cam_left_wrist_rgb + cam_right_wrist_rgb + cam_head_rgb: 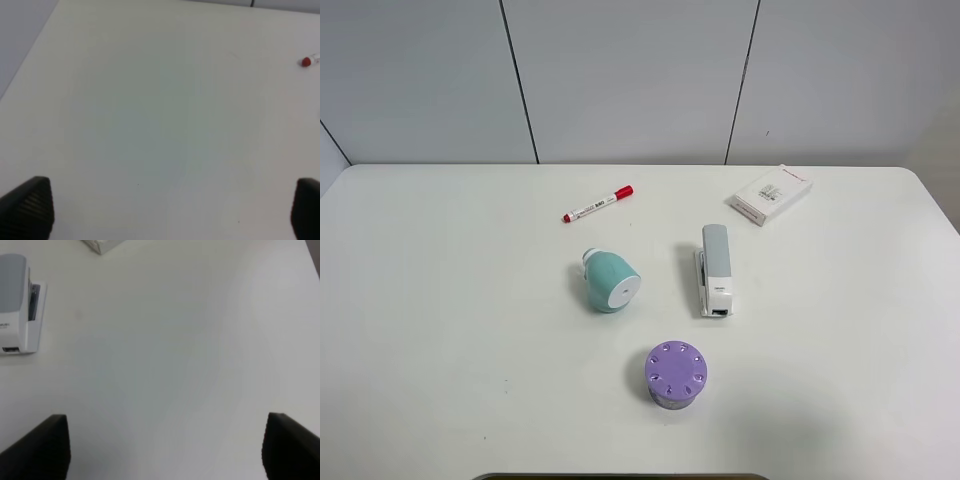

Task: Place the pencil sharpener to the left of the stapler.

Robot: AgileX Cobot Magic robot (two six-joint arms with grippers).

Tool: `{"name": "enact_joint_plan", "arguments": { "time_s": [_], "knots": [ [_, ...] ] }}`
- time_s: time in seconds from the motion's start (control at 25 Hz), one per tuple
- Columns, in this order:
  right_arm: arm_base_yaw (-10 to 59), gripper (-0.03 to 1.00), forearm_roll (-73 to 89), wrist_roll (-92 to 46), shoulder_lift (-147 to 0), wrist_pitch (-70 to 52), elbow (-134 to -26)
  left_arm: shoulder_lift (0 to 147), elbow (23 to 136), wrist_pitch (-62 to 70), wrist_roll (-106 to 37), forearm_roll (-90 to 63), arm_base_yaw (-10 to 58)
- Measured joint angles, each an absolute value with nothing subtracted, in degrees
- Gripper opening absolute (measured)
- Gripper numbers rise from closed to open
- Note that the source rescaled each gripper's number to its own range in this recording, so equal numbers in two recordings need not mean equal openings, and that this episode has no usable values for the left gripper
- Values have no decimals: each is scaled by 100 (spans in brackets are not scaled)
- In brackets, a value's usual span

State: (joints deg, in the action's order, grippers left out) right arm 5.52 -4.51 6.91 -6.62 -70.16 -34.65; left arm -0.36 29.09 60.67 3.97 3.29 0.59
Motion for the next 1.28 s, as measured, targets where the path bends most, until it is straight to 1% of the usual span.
{"name": "enact_joint_plan", "arguments": {
  "time_s": [0.24,1.28],
  "knots": [
    [371,62,-345,691,-6,-7010,-3148,-36,2909,6067,397,329,59],
    [307,62,-538,691,7,-6710,-3124,-36,2909,6067,397,329,59]
  ]
}}
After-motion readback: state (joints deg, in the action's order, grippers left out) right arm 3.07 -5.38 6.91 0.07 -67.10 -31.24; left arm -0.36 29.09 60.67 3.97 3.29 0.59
